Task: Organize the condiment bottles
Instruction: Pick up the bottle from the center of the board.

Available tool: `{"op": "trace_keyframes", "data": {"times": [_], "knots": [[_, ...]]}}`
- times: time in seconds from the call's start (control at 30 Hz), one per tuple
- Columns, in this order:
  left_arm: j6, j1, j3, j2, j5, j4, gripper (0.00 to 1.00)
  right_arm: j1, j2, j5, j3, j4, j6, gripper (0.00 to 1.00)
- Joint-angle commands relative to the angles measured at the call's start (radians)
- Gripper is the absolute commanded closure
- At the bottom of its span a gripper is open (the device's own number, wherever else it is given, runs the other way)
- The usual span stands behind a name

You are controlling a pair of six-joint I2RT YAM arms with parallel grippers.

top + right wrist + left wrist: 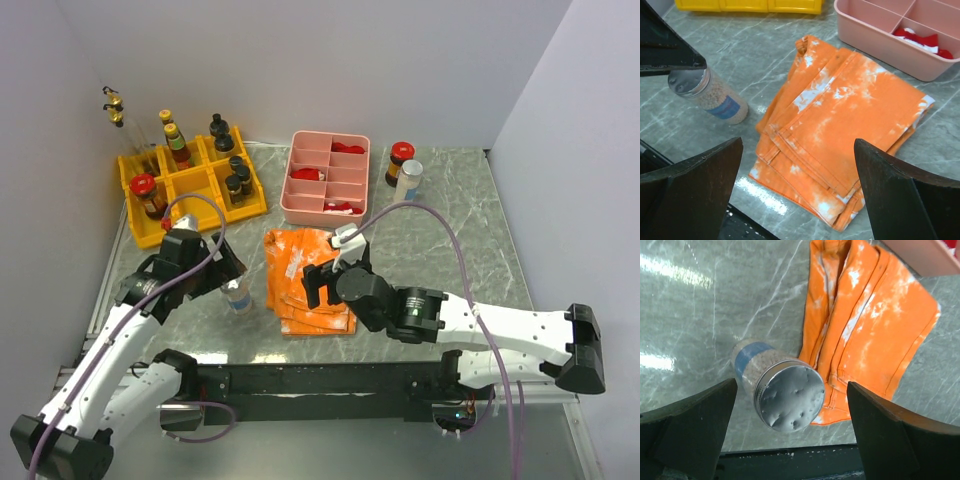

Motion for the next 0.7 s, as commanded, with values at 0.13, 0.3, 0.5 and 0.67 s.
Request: {"op": "trace_keyframes", "data": {"times": [0.13, 0.3, 0.5, 0.67], "knots": [[-0.083, -0.090, 0.043, 0.082, -0.103, -0.069, 0.06, -0.002, -0.105, 0.074, -0.067, 0.073, -0.038, 0.00], [-0.097, -0.144, 0.053, 0.137, -0.151, -0.099, 0.11, -0.010, -0.156, 0.072, -0.099, 0.079, -0.045, 0.00], [-0.077, -0.156, 0.074, 0.177, -0.185, -0.094, 0.27, -0.010, -0.186, 0.065, -0.119, 0.083, -0.042, 0.00], [-0.036, -0.156, 0.125, 0.219, -0.205, -0.085, 0.44, -0.011, -0.205, 0.075, -0.128, 0.076, -0.045, 0.00]]}}
